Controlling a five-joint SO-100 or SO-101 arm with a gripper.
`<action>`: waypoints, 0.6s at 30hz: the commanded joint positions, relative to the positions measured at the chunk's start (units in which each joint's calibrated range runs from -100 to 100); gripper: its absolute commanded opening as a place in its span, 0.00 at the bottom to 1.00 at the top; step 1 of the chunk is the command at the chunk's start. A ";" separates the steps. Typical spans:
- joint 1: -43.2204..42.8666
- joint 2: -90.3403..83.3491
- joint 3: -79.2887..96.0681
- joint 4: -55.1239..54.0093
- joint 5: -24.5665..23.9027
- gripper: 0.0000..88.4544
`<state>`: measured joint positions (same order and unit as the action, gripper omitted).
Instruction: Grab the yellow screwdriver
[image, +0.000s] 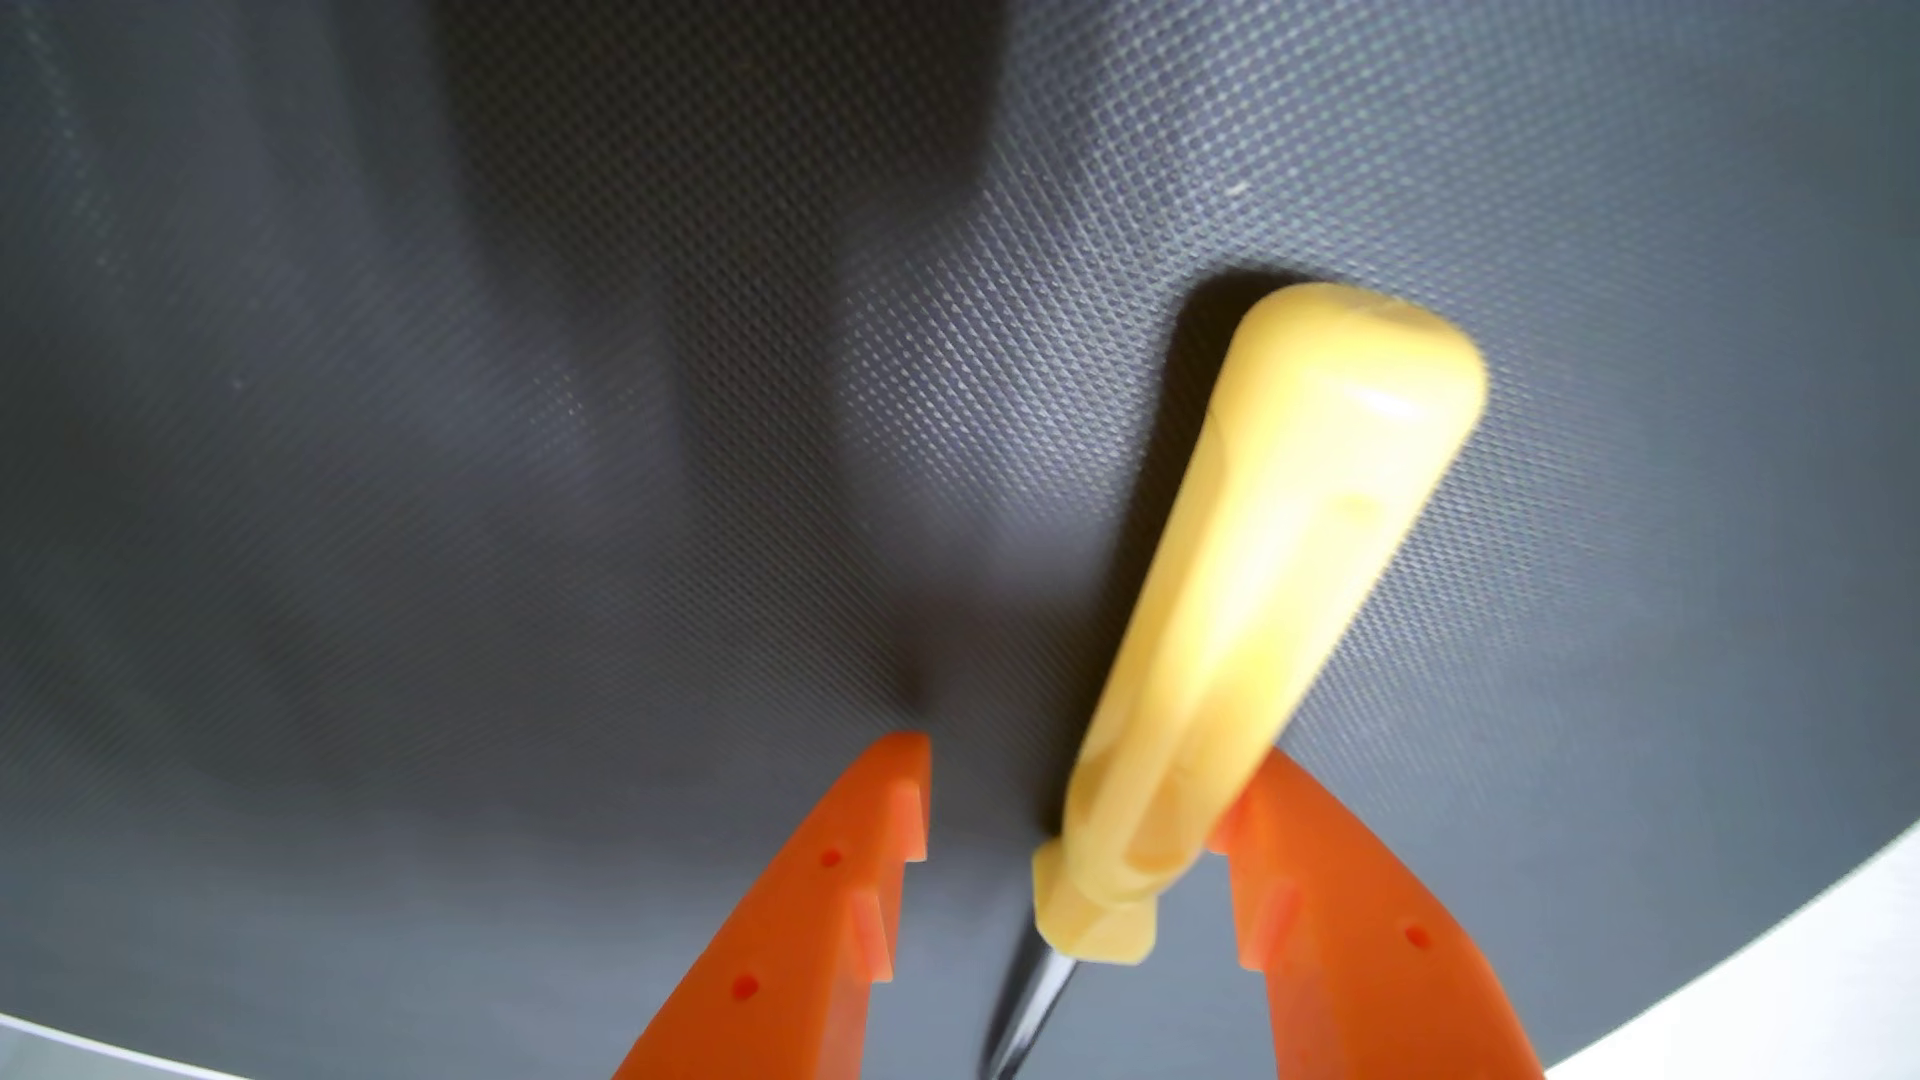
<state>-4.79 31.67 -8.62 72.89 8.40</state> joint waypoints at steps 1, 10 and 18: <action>0.31 0.22 -1.78 0.11 -0.31 0.18; 0.14 0.56 -1.51 -6.46 -0.31 0.17; 0.14 0.56 -1.06 -6.46 -0.31 0.17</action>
<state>-4.87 32.43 -8.71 67.57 8.03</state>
